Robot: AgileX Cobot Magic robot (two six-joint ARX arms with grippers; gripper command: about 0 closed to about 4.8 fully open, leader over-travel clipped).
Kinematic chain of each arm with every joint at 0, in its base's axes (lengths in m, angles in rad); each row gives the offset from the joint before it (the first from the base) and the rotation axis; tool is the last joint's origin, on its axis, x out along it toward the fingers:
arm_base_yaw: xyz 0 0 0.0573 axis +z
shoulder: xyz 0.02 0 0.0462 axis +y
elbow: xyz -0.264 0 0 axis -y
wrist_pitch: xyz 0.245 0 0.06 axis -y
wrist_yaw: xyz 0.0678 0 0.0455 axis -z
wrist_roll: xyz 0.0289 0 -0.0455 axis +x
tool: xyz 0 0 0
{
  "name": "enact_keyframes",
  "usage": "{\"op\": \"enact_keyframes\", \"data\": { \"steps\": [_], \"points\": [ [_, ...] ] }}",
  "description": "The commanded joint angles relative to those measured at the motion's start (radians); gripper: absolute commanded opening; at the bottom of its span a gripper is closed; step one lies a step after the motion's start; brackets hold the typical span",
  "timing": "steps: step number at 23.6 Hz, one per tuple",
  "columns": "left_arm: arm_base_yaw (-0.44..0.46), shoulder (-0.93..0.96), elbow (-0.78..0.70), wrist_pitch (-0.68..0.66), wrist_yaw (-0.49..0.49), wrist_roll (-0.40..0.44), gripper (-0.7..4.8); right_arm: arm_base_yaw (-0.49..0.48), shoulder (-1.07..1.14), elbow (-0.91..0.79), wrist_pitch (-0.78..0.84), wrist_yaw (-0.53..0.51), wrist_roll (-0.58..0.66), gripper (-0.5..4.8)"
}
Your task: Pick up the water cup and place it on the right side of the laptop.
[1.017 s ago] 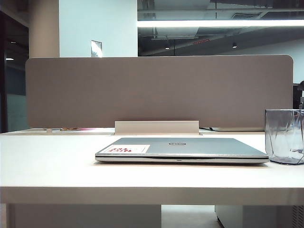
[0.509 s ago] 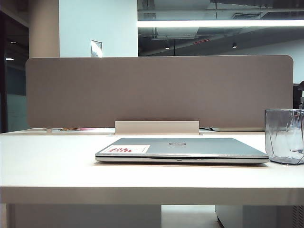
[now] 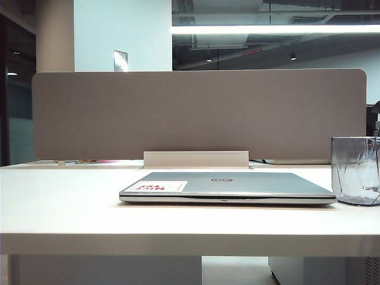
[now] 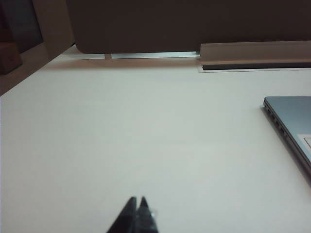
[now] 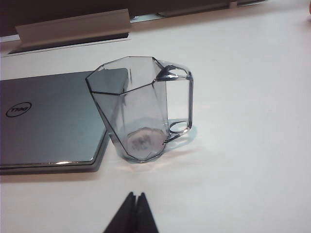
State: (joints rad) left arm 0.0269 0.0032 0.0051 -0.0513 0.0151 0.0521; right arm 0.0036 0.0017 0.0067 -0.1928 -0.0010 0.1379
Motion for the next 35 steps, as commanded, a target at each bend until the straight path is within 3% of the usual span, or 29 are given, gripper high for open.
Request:
{"op": "enact_keyframes", "data": {
  "steps": [1,10,23,30,35],
  "points": [
    [-0.005,0.001,0.003,0.008,0.004,-0.001,-0.03,0.002,-0.001,-0.006,0.010,0.002,-0.004,-0.06],
    [-0.007,0.001,0.003,0.007,0.012,-0.076,-0.03,0.002,-0.001,-0.006,0.010,0.002,-0.004,-0.05],
    [-0.006,0.001,0.003,0.007,0.011,-0.076,-0.03,0.002,-0.001,-0.006,0.010,0.002,-0.005,-0.06],
    [-0.006,0.001,0.003,0.007,0.011,-0.076,-0.03,0.001,-0.001,-0.006,0.175,0.032,-0.091,-0.06],
    [-0.006,0.001,0.003,0.007,0.011,-0.076,-0.03,0.001,-0.001,-0.006,0.158,0.031,-0.109,-0.06]
  ]
}}
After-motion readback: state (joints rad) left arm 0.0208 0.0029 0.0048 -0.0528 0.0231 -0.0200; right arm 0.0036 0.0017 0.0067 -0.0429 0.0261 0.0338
